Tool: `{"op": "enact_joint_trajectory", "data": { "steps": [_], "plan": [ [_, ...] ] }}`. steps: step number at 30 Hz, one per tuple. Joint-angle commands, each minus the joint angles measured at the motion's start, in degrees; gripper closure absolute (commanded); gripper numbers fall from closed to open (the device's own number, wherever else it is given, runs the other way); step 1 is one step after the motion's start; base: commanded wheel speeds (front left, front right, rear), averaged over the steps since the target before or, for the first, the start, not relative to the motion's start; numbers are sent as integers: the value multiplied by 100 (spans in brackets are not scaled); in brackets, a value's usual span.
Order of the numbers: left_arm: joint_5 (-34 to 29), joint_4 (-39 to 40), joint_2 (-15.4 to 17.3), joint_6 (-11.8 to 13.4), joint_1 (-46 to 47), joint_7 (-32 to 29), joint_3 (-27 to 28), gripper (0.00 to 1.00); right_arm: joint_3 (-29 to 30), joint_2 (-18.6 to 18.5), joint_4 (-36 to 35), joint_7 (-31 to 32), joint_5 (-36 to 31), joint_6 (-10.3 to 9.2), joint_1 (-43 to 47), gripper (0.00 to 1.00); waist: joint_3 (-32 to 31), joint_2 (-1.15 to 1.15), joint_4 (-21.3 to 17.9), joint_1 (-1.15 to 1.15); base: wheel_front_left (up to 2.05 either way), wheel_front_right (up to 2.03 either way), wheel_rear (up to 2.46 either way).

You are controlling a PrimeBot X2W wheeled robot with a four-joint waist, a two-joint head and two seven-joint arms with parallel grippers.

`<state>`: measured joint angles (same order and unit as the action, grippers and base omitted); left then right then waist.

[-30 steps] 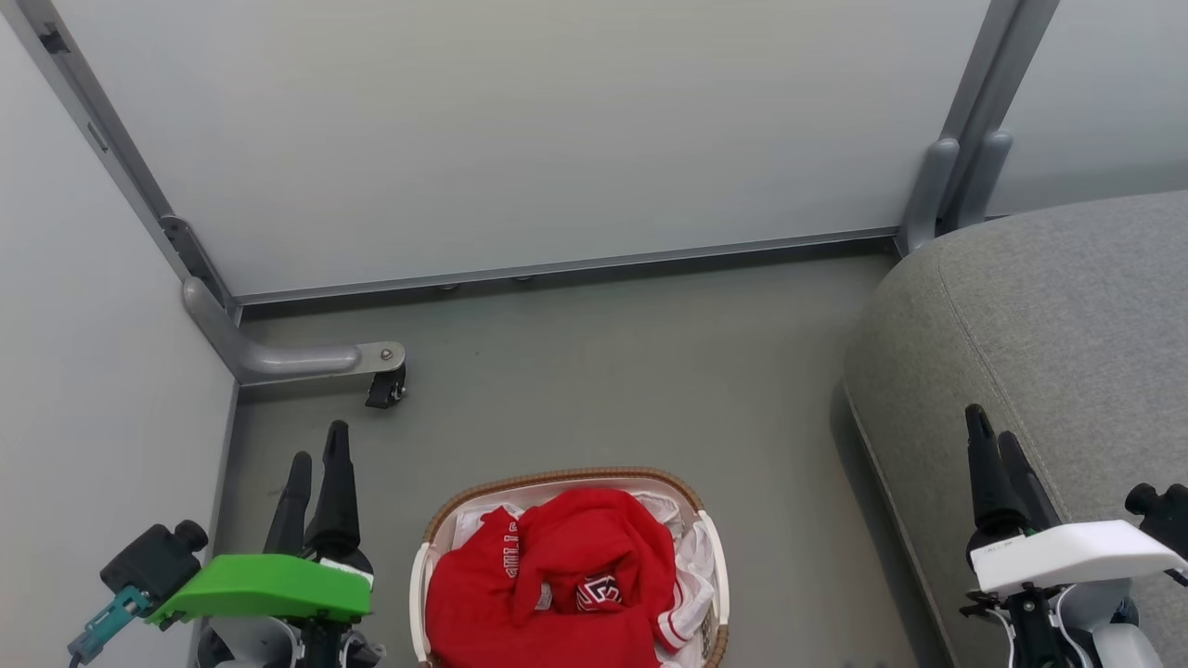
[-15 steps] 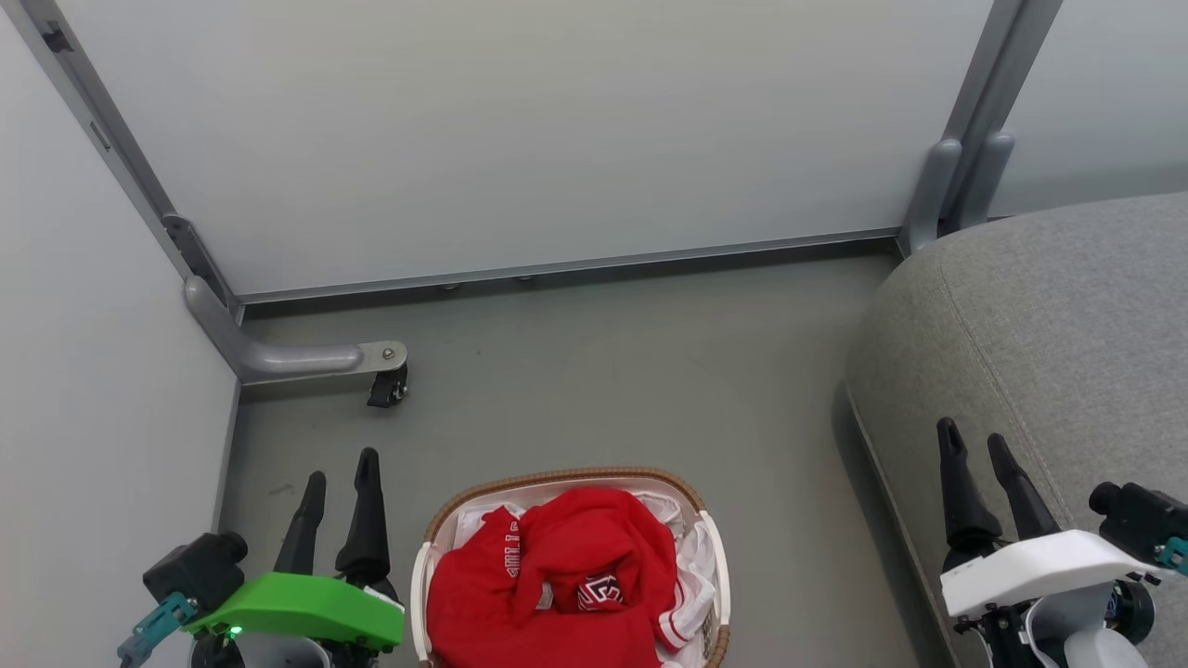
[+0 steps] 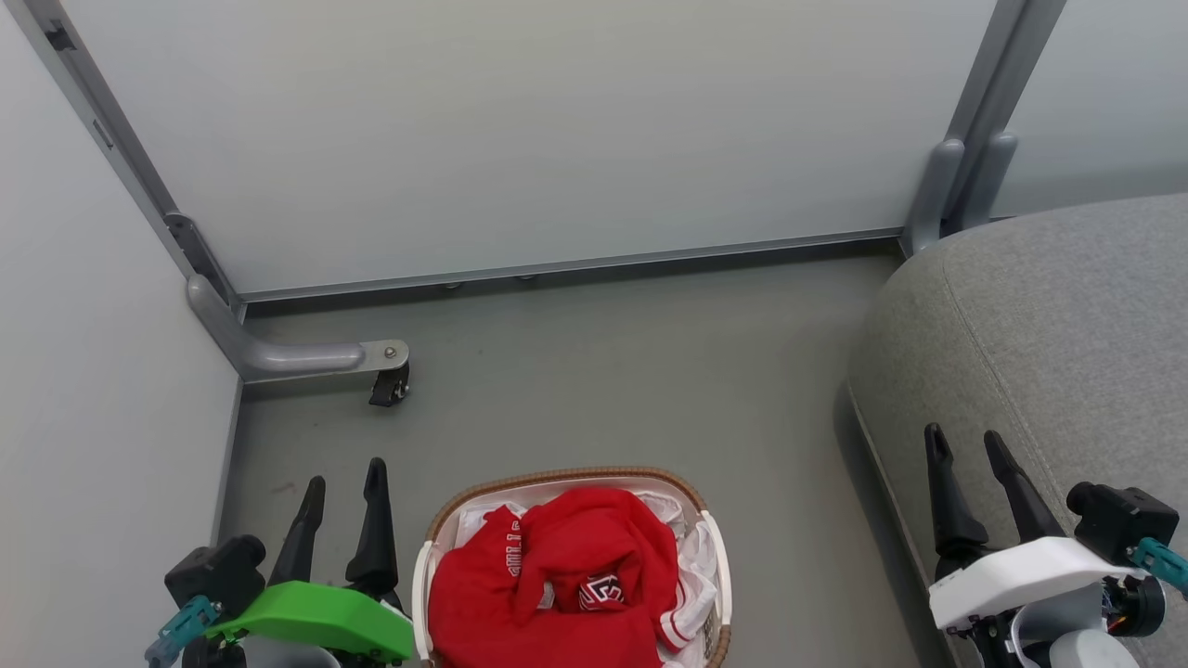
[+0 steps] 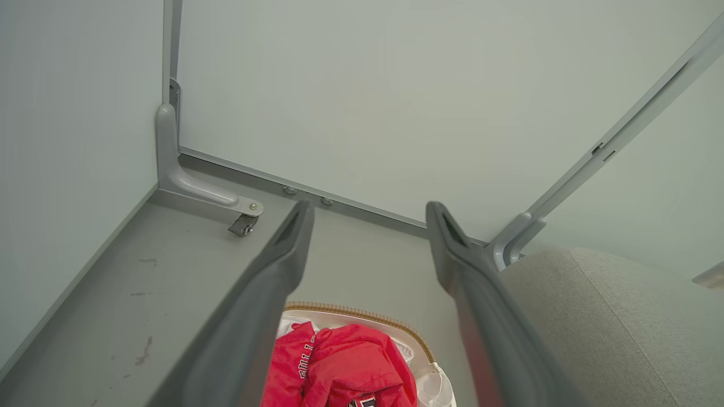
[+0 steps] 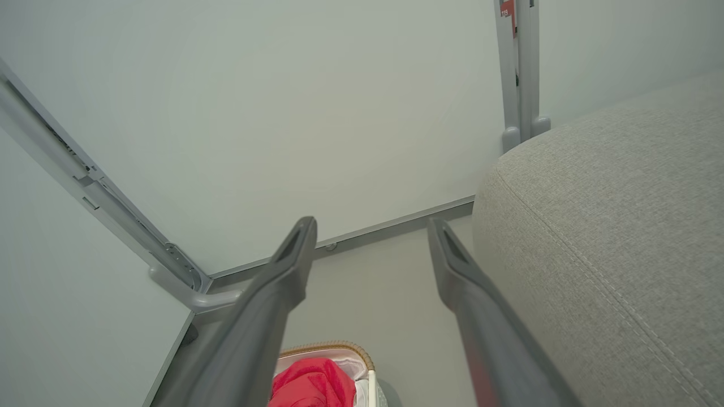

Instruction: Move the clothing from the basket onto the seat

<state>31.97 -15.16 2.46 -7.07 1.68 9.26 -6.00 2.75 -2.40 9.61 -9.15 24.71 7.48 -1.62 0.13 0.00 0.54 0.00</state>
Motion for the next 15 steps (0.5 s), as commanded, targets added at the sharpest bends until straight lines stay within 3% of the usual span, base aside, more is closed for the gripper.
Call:
{"op": "enact_joint_trajectory", "data": {
  "steps": [1,15],
  "plan": [
    [-97,18,42,-1,-61,55,3,0,-11,-40,-27,-68,-175,2,61,0,-2,0,6,0,0,0,0],
    [-690,-267,48,-24,-91,241,-90,0,-26,-47,15,-255,-976,2,129,0,-23,0,43,0,0,0,0]
  ]
}}
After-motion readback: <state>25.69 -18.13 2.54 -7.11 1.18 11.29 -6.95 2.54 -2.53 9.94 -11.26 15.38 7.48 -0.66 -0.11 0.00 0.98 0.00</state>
